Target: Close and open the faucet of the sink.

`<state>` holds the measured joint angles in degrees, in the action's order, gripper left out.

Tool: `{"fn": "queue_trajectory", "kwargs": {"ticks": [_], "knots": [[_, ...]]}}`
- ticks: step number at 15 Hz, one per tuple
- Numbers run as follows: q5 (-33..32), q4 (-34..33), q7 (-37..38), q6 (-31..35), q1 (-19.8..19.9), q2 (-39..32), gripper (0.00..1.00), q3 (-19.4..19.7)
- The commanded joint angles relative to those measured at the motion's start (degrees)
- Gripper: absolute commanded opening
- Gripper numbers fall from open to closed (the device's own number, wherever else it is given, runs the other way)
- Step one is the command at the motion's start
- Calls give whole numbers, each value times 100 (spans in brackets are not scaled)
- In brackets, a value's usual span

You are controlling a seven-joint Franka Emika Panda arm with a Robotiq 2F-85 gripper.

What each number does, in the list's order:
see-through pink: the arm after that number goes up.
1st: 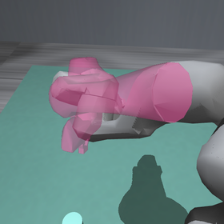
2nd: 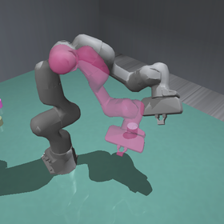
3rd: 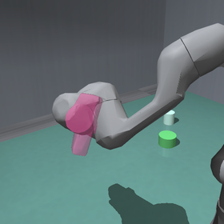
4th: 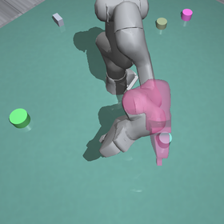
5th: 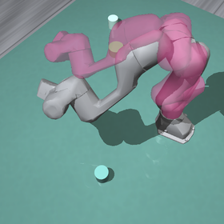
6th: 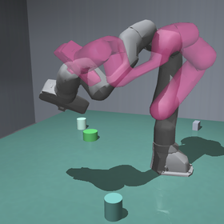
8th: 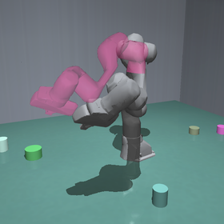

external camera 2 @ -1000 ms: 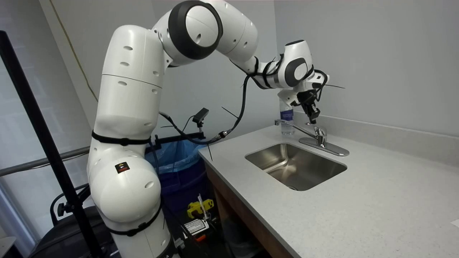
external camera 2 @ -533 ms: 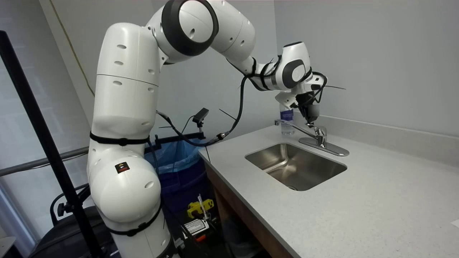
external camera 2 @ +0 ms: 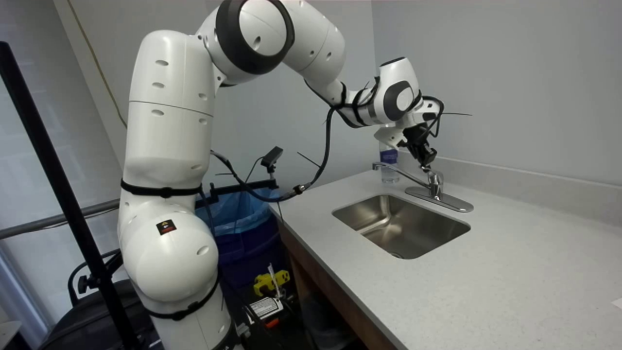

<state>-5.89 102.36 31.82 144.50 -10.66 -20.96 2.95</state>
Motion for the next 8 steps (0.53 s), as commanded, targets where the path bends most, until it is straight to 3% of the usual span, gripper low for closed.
{"fn": "queue_trajectory", "kwargs": {"ticks": [1, 8], "knots": [[-512, 142, 475, 179, -87, 36, 0, 375], [-988, -50, 1458, 676, -247, -75, 0, 638]]}}
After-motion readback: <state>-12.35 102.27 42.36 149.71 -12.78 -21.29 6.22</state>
